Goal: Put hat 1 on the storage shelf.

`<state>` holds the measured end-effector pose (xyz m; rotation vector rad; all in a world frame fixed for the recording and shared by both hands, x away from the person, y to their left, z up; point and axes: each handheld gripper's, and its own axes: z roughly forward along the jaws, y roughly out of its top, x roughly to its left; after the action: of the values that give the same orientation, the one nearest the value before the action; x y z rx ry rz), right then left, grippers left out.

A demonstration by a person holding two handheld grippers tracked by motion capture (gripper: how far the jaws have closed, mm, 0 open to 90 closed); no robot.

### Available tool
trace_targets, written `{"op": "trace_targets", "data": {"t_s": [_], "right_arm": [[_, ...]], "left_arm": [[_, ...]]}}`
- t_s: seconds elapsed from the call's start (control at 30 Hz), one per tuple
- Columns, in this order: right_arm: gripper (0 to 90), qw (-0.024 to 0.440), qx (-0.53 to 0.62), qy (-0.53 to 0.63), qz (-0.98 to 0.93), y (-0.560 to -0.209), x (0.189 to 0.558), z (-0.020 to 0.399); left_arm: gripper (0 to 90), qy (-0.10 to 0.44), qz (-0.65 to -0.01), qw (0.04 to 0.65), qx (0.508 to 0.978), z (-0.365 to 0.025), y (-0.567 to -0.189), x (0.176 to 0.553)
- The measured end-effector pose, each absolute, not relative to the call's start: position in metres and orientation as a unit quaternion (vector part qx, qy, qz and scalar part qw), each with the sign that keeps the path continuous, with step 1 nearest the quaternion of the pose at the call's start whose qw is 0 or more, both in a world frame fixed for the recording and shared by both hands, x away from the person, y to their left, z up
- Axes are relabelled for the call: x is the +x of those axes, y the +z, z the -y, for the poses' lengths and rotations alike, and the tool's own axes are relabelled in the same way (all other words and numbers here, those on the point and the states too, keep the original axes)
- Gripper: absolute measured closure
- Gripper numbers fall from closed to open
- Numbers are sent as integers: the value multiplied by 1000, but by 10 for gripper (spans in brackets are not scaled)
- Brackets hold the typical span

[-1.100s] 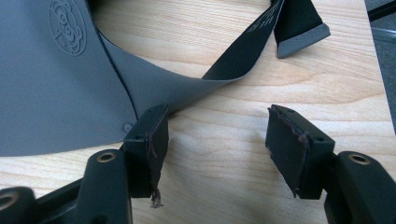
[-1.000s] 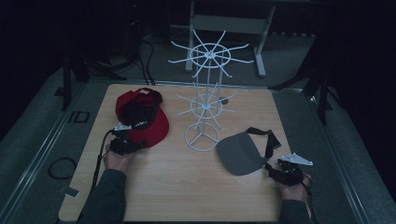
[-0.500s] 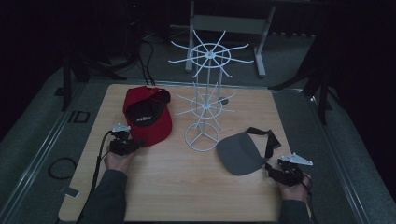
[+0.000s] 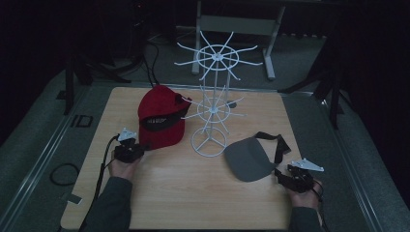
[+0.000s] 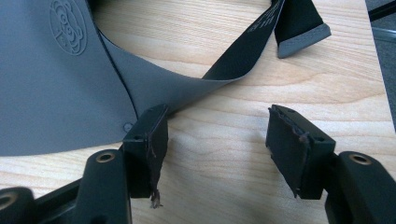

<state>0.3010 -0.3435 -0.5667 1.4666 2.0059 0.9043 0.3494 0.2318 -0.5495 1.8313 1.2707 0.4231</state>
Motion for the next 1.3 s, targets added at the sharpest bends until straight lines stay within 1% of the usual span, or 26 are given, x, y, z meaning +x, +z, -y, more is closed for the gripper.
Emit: {"op": "trace_targets", "data": {"t_s": [0.73,1.3], "right_arm": [[389,246,538,332,-735,-567,301,344],[386,247,536,332,-736,-567,301,344]], "left_arm": [[860,211,-503,434,717,-239,-534,343],[859,234,-506,445,701,-245,-518,338]]}}
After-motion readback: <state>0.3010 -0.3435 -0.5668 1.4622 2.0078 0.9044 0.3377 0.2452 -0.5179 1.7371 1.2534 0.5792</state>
